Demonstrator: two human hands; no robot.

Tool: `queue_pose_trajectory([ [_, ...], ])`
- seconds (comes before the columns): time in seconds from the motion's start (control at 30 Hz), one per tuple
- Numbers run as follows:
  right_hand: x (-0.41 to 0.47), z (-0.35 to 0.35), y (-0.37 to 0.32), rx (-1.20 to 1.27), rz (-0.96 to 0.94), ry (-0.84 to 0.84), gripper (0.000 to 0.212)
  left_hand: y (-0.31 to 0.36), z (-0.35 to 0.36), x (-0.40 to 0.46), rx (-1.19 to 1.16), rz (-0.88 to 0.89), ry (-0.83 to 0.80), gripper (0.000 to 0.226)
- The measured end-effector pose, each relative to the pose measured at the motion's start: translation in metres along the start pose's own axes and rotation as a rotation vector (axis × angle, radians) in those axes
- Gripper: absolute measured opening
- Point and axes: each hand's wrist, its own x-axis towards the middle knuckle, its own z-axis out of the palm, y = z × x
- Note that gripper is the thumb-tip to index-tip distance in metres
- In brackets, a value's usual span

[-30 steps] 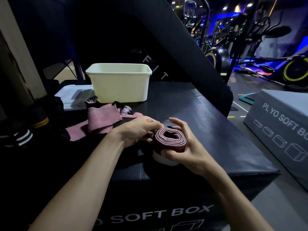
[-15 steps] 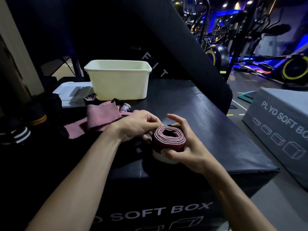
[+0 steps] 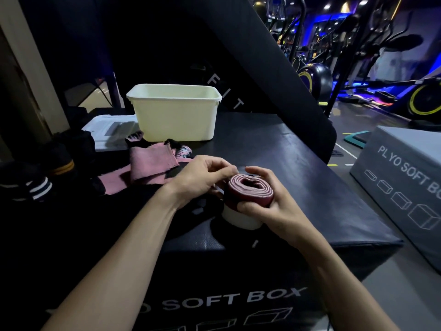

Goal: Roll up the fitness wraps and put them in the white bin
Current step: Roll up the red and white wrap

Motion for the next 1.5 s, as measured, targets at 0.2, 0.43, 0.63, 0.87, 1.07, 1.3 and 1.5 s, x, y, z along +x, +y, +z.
queue_pose_trajectory([
  [0.2, 0.006, 0.005, -0.003, 0.207, 0.178, 0.238, 0.055, -0.004, -0.007, -0.024, -0.004, 0.163, 0.045, 0.025],
  [0.43, 0.016, 0.014, -0.015, 0.537, 0.366, 0.258, 0.043, -0.017, -0.013, -0.041, 0.137, 0.269, 0.11, 0.02],
  [0.63, 0.019, 0.015, -0.022, 0.646, 0.489, 0.25, 0.062, -0.011, -0.02, -0.04, 0.05, 0.281, 0.137, 0.013],
  [0.87, 0.028, 0.01, -0.028, 0.863, 0.438, 0.146, 0.055, -0.007, -0.018, -0.036, -0.124, 0.25, 0.097, 0.022],
  [1.07, 0.036, 0.012, -0.026, 0.979, 0.516, 0.122, 0.041, -0.006, -0.016, -0.032, -0.396, -0.036, 0.091, 0.025],
  [1.3, 0.043, 0.011, -0.022, 1.136, 0.527, 0.061, 0.045, -0.007, -0.01, -0.024, -0.206, 0.243, 0.116, 0.036],
  [1.5, 0.04, 0.013, -0.024, 1.104, 0.554, 0.071, 0.046, -0.006, -0.015, -0.025, 0.023, 0.29, 0.201, 0.021],
])
